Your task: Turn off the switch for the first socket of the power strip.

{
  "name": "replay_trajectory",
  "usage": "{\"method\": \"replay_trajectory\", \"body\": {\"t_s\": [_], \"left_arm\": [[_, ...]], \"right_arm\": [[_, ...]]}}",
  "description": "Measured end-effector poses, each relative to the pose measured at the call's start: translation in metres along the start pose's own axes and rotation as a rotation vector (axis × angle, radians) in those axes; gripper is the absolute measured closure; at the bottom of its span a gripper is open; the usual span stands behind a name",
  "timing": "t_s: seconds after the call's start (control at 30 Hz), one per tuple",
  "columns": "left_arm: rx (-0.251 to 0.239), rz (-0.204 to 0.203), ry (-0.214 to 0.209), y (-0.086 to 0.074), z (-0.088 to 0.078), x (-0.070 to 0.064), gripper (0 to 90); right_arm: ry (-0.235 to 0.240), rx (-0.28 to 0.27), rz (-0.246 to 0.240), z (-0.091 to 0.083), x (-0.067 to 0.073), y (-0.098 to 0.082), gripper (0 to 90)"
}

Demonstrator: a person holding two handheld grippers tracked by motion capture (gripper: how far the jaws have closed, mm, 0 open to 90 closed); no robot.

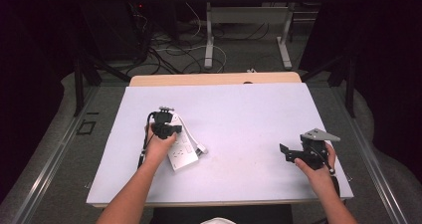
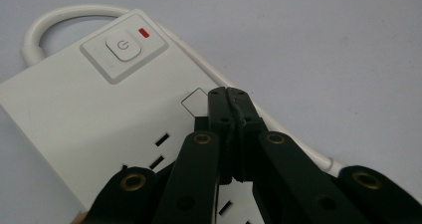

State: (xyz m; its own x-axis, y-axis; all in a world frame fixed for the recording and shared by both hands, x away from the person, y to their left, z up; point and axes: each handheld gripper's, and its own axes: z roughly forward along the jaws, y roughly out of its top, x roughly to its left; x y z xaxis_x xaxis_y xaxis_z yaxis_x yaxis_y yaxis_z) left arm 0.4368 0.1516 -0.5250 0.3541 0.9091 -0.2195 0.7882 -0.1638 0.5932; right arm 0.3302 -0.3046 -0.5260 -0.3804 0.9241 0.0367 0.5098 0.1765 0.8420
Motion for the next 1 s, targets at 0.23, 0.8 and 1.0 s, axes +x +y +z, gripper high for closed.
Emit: {"method": "replay_trajectory", "body": {"t_s": [0.23,0.8,1.0], "left_arm": [[0.007,0.008,0.001,-0.0011,0.0014,-0.0017,90.0],[-0.001,-0.004,0.000,-0.0024,0.0011,-0.0014,90.0],[-0.001,-0.008,-0.005,-0.0023,0.0011,-0.0006,90.0]], "right_arm": [[-0.007,-0.003,-0.002,-0.0003,-0.0007,-0.0002,12.1],[-0.001,0.000,-0.006,0.0012,0.0002,0.0002,12.1],[0.001,0.002,-0.003,0.0016,0.0003,0.0001,12.1]]}}
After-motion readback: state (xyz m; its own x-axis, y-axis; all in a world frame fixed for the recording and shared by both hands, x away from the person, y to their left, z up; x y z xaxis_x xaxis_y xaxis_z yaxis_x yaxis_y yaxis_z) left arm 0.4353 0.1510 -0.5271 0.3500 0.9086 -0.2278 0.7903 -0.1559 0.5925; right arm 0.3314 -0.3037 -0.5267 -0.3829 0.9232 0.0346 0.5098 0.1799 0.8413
